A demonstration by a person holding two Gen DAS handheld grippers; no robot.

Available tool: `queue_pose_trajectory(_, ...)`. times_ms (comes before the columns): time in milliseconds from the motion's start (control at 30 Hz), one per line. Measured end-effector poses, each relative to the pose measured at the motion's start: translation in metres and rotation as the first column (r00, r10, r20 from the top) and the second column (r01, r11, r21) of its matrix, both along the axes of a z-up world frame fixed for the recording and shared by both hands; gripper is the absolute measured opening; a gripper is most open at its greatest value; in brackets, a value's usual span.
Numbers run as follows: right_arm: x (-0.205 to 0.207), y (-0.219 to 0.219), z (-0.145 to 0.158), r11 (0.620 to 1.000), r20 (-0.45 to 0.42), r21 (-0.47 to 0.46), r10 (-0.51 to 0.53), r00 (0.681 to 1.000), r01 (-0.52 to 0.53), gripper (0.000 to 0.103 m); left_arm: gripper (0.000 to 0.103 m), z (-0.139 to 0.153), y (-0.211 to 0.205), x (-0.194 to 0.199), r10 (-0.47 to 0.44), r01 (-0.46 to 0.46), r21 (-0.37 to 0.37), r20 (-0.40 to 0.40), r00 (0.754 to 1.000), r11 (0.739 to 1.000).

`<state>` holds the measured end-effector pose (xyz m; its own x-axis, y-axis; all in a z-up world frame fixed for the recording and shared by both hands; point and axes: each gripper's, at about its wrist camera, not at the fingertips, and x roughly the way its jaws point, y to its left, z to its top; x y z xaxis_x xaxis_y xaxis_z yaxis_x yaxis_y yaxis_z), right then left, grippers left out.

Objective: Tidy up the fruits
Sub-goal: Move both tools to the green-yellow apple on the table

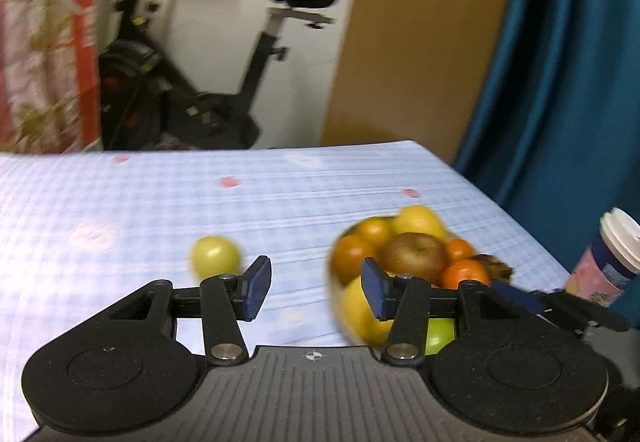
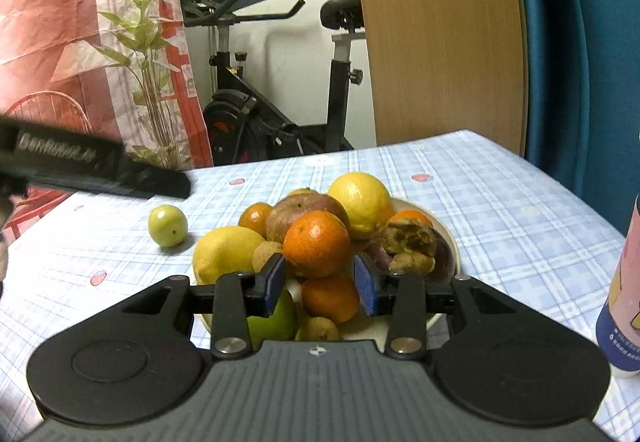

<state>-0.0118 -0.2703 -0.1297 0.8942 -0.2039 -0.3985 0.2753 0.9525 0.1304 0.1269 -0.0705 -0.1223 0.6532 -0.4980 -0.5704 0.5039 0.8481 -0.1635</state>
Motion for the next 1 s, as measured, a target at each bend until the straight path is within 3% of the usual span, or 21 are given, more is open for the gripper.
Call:
queue_pose_trajectory(200, -0.004, 0.012, 0.006, 0.997, 0.072, -0.070, 0.022, 0.997, -0.017, 0.051, 0.052, -0.005, 0.034, 0.010, 0.077, -0.080, -0.048, -0.052, 0.996, 0.996)
queue_pose_trajectory(367, -0.003, 0.028, 0.009, 0.989, 0.116, -0.109, 0.109, 0.987, -0.096, 0.051, 0.052, -0.008, 0.046, 0.014, 0.111, -0.115, -0.065, -0.061, 0.992, 0.991)
queue_pose_trajectory(733, 0.041, 0.084, -0.006, 0.927, 0.022, -0.159, 0.347, 0.938, -0.340, 0.051, 0.052, -0.001, 0.086, 0.034, 0.230, -0.239, -0.156, -0.076, 0.970, 0.958)
queue_pose_trajectory(1000, 0.096, 0.114, -0.014, 0.933, -0.024, -0.147, 0.327, 0.945, -0.327, 0.051, 0.052, 0.017, 0.119, 0.067, 0.324, -0.332, -0.271, -0.074, 0.943, 0.904)
